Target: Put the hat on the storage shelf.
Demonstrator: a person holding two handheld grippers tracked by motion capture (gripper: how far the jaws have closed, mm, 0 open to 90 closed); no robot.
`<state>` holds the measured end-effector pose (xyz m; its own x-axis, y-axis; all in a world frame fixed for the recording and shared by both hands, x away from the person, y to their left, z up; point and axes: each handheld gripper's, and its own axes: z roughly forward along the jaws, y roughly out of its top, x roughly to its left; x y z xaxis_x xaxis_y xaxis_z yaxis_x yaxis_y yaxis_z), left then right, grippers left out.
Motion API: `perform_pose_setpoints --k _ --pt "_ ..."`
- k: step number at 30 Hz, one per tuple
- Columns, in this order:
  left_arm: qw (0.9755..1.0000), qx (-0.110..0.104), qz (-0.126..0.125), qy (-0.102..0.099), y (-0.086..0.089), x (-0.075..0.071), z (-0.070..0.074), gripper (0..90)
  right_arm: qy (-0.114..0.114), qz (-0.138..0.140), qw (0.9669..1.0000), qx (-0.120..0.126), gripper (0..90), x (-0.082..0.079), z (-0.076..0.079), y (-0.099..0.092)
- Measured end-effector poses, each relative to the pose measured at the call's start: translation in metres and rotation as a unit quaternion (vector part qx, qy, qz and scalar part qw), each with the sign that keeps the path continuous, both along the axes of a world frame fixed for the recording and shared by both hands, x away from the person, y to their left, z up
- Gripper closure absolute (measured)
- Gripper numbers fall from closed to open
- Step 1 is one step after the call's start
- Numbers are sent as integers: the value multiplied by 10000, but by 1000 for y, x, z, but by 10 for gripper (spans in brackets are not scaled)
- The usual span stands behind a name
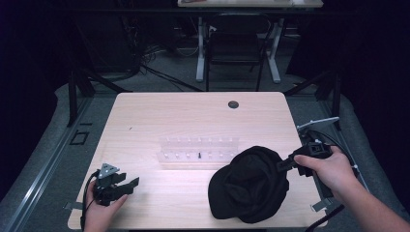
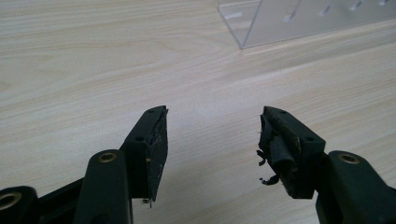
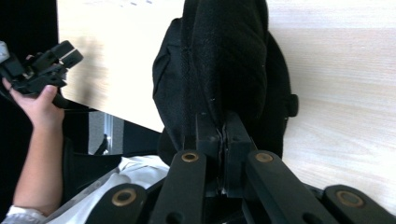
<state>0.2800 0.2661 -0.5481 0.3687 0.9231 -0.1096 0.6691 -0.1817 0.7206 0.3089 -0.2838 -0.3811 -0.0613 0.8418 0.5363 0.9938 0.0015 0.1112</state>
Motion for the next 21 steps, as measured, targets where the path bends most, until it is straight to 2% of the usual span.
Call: perform_pose_setpoints --k 6,8,11,15,17,19,21 --pt "10000 -5 -6 -11 0 0 0 422 46 -64 9998 207 881 -1 6 2" --pt "10000 -9 2 -20 0 0 0 423 72 -121 9993 358 881 -1 8 3" --pt "10000 -10 21 -26 0 0 0 424 124 -59 9981 595 882 -1 12 2" --pt "10000 -10 34 -27 0 0 0 423 -19 5 9961 887 882 -3 20 2" --pt "10000 -17 52 -71 0 0 0 424 -164 7 9951 974 882 -3 26 3" --pt "10000 -8 40 -32 0 0 0 423 -253 5 9940 1065 882 -3 30 3" --pt "9999 -28 57 -77 0 0 -1 423 -274 17 9937 1085 882 -4 37 3"
